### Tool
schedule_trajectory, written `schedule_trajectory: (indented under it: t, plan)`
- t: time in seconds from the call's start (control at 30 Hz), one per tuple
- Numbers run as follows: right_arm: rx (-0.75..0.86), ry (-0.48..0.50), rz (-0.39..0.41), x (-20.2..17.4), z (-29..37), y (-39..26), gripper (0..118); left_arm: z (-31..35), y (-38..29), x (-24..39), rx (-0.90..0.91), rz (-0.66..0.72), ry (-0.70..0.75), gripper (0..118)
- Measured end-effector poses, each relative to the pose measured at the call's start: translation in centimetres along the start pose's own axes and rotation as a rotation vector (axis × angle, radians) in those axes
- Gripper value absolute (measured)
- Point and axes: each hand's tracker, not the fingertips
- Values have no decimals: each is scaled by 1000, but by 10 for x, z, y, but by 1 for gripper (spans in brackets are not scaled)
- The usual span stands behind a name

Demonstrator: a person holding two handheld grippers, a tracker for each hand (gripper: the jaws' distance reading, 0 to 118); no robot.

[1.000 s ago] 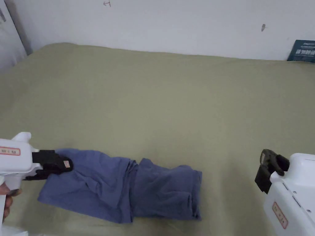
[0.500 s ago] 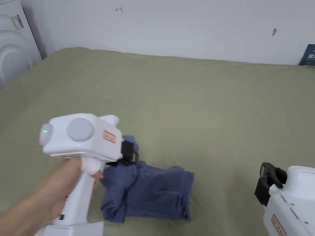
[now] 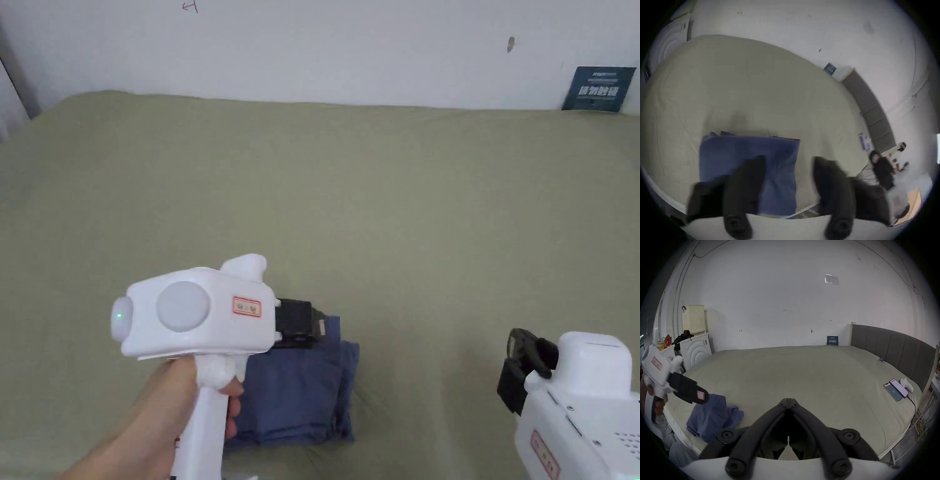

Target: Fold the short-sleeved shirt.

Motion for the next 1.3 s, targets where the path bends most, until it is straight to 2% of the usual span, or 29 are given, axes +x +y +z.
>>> schedule_trajectory:
  t: [0.03,0.1,0.2,0.37,0.5,0.57,0.7,0.8,0.93,1.0,1.03,1.13,1.23,1.3]
  plan:
    - [-2,1,-9,0,-1,0,0,8,1,-12,3,20,-41,1]
    - [-7,2,-21,-1,-3,-1,0,21,0,-28,-3,72,-103,1]
    - [-15,7,-32,-3,-5,-2,0,17,-10,-45,-32,82,-123,1]
    - [-36,13,-15,-9,-9,-5,0,-43,-30,-56,-154,134,-310,1]
    - [-54,19,6,-9,-8,-7,0,-106,-50,-57,-248,148,-332,1]
    - [-68,30,24,-8,-8,-7,0,-119,-54,-58,-247,109,-253,1]
    - [-81,44,63,-10,-8,-7,0,-108,-47,-52,-226,117,-277,1]
    - [-94,80,45,-17,-12,-5,0,-77,-39,-46,-182,25,-272,1]
    - [-138,214,25,-39,-21,-3,0,-18,-25,-61,-99,44,-288,1]
    - [-184,324,4,-52,-30,-2,0,15,-22,-67,-65,44,-266,1]
    - [-223,402,-27,-59,-37,-1,0,29,-20,-74,-41,46,-247,1]
    - [-364,663,-192,-79,-69,-1,0,50,-14,-104,-2,58,-191,1]
    - [-514,867,-330,-102,-110,-10,0,63,-13,-126,17,94,-133,1]
    - [-579,903,-366,-115,-133,-19,0,64,-14,-135,14,111,-120,1]
